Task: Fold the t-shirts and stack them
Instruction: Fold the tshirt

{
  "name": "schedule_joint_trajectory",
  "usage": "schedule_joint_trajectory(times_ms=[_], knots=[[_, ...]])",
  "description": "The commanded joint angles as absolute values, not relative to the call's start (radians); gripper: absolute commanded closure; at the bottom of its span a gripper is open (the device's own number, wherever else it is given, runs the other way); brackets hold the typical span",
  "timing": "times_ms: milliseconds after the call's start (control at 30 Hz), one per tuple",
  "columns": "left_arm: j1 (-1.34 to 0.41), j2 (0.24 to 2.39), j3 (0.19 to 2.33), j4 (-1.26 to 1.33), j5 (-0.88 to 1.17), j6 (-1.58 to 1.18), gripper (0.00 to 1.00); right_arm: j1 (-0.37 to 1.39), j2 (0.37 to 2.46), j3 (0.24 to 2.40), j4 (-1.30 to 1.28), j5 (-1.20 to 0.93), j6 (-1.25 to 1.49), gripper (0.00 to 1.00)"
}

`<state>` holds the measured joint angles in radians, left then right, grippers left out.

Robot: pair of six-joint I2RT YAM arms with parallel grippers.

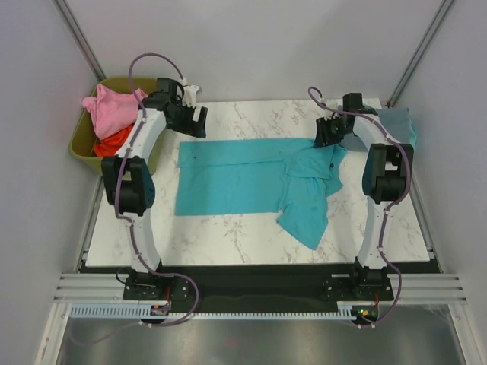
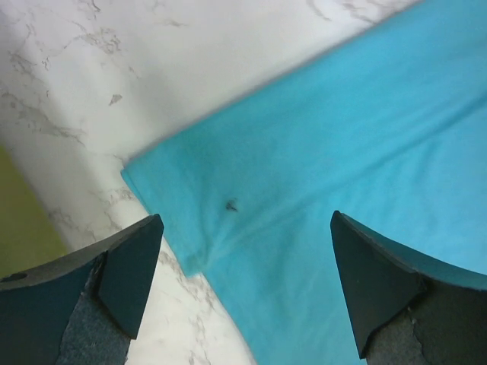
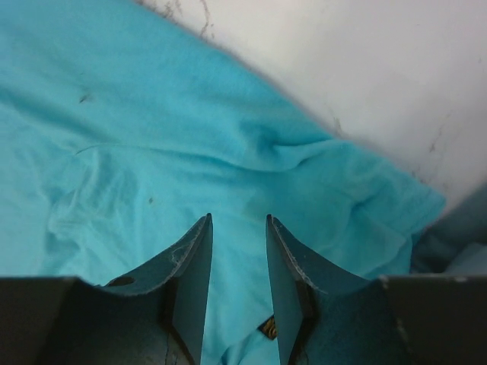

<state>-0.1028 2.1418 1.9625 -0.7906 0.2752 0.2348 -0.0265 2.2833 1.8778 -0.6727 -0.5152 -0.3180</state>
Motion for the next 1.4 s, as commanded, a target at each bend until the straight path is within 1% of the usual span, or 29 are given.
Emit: schedule_joint_trajectory(times_ms=[0, 167, 267, 367, 600, 867, 1200, 1367], knots=[[-0.115, 1.935, 1.826, -0.798, 0.386, 0.184, 0.01, -0.029, 2.129, 1.816, -0.627, -0.512, -0.322, 0.58], [-0.118, 1.838, 1.547, -0.808, 0.442, 0.144, 0.01, -0.031, 2.069, 1.717, -0.626, -0.512, -0.314, 0.57], [-0.118, 1.821, 1.461, -0.796, 0.451, 0.129, 0.01, -0.029, 2.051, 1.684, -0.627, -0.508, -0.316, 0.57], [-0.118, 1.821, 1.419, -0.790, 0.462, 0.124, 0.01, -0.029, 2.037, 1.675, -0.627, -0.508, -0.308, 0.57], [-0.117, 1.913, 1.410, -0.790, 0.462, 0.124, 0.01, -0.031, 2.039, 1.687, -0.626, -0.488, -0.298, 0.57], [-0.115, 1.994, 1.404, -0.790, 0.462, 0.124, 0.01, -0.048, 2.101, 1.707, -0.611, -0.434, -0.298, 0.57], [-0.084, 1.990, 1.394, -0.790, 0.462, 0.124, 0.01, -0.087, 2.258, 1.825, -0.586, -0.405, -0.279, 0.57], [-0.071, 1.983, 1.397, -0.790, 0.462, 0.124, 0.01, -0.089, 2.299, 1.848, -0.583, -0.402, -0.279, 0.57]])
